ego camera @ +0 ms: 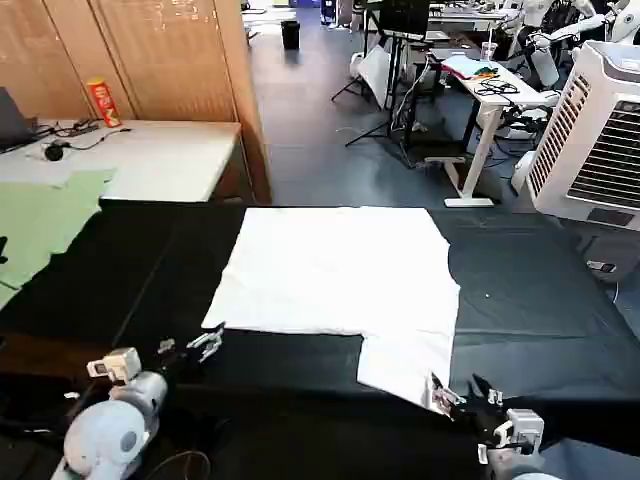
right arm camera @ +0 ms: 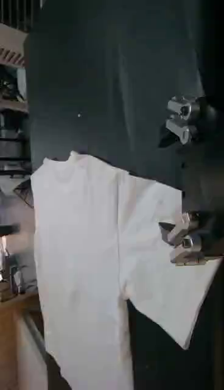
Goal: Fold and organize the clothes.
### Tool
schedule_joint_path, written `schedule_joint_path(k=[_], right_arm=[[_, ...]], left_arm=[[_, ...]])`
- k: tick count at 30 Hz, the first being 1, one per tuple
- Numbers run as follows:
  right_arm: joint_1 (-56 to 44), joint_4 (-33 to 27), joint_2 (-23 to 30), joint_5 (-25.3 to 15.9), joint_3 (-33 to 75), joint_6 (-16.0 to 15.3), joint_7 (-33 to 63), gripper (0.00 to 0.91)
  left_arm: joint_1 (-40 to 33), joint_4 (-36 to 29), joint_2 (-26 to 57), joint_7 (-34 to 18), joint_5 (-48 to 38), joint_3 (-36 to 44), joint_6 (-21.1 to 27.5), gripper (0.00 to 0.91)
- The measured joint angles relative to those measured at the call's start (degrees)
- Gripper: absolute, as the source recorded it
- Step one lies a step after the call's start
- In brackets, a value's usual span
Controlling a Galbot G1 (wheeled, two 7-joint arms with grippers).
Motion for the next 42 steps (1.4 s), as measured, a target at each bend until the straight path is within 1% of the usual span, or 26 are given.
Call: schedule_joint_path(k=[4,5,6,7,8,9,10,11,12,13,14,15,16,17,18,22,26,33,36,41,42], right_arm=[[0.7,-0.8,0.0,-0.8,-0.4,-0.3,0.2,0.878],[0.7,-0.9,0.0,-1.0,-0.5,-0.3,0.2,0.878],[0.7,-1.0,0.1,-1.2,-0.6,-0.3,0.2,0.848],[0.7,-1.2,0.2,-1.3,-0.7,-0.3,0.1,0.829],[0.6,-1.3,0.4,-1.5,-0.8,-0.3,0.1,0.712],[0.5,-1.5,0.5,-1.5,-0.8,-0.2,0.0,0.692],[0.5,-1.6,0.6,-1.5,-0.8,-0.2,0.0,0.614],[0.5,-1.7,0.7,-1.5,-0.9,-0.2,0.0,0.536],[0.5,-1.8,0.9,-1.5,-1.0,-0.2,-0.1,0.439],[0.5,-1.9,1.0,-1.5,-1.1,-0.2,-0.1,0.41],[0.5,-2.0,1.1,-1.6,-1.2,-0.1,-0.1,0.322],[0.4,-2.1,1.2,-1.7,-1.3,-0.1,-0.2,0.205],[0.4,-2.2,1.3,-2.1,-1.5,-0.1,-0.2,0.127],[0.3,-2.3,1.4,-2.3,-1.5,-0.1,-0.2,0.078],[0.2,-2.3,1.5,-2.4,-1.6,-0.1,-0.2,0.068],[0.0,-2.3,1.8,-3.0,-1.7,0.0,-0.3,0.049],[-0.3,-1.9,1.8,-4.0,-1.4,0.1,-0.2,0.029],[-2.4,1.0,1.8,-4.0,-0.5,-0.6,1.8,0.02],[-4.1,3.3,1.7,-4.0,-0.5,-1.3,2.6,0.01],[-7.7,6.8,2.4,-4.0,-1.0,-1.4,3.5,0.02],[-8.4,7.4,2.5,-4.0,-1.1,-1.4,3.5,0.01]], left_arm=[[-1.2,1.1,-0.2,-0.1,-0.1,0.8,0.4,0.878],[-1.6,1.4,-0.3,-0.3,0.0,1.0,0.4,0.848],[-2.0,1.8,-0.3,-0.4,0.2,1.3,0.4,0.79],[-2.3,2.2,-0.3,-0.5,0.5,1.6,0.4,0.692],[-2.7,2.7,-0.3,-0.5,0.8,1.9,0.3,0.4],[-2.9,3.0,-0.4,-0.5,1.0,2.1,0.2,0.302],[-3.1,3.4,-0.4,-0.5,1.2,2.3,0.2,0.156],[-3.3,3.9,-0.4,-0.5,1.5,2.5,0.0,0.146],[-3.4,4.2,-0.4,-0.3,1.8,2.6,-0.1,0.137],[-3.5,4.5,-0.4,-0.2,2.3,2.7,-0.3,0.137],[-3.7,4.8,-0.4,-0.2,2.9,2.9,-0.5,0.137],[-3.8,5.1,-0.4,-0.2,3.5,3.0,-0.7,0.088],[-4.0,5.4,-0.4,-0.2,4.1,3.2,-1.1,0.049],[-4.2,6.0,-0.5,-0.2,4.6,3.2,-1.4,0.029],[-4.3,6.4,-0.5,-0.2,4.7,3.2,-1.4,0.0],[-4.0,6.9,-0.6,-0.2,4.8,3.1,-1.7,0.0],[-3.1,6.1,-0.9,0.4,5.5,3.1,-1.9,0.0],[-1.8,4.1,-0.9,0.5,7.3,3.1,-1.8,0.0],[-0.4,2.3,-0.5,-0.4,7.6,2.3,-2.0,0.0],[3.9,-2.3,-0.1,-1.5,7.2,0.4,-2.0,0.0],[4.8,-3.2,0.0,-1.6,7.0,-0.1,-2.0,0.0]])
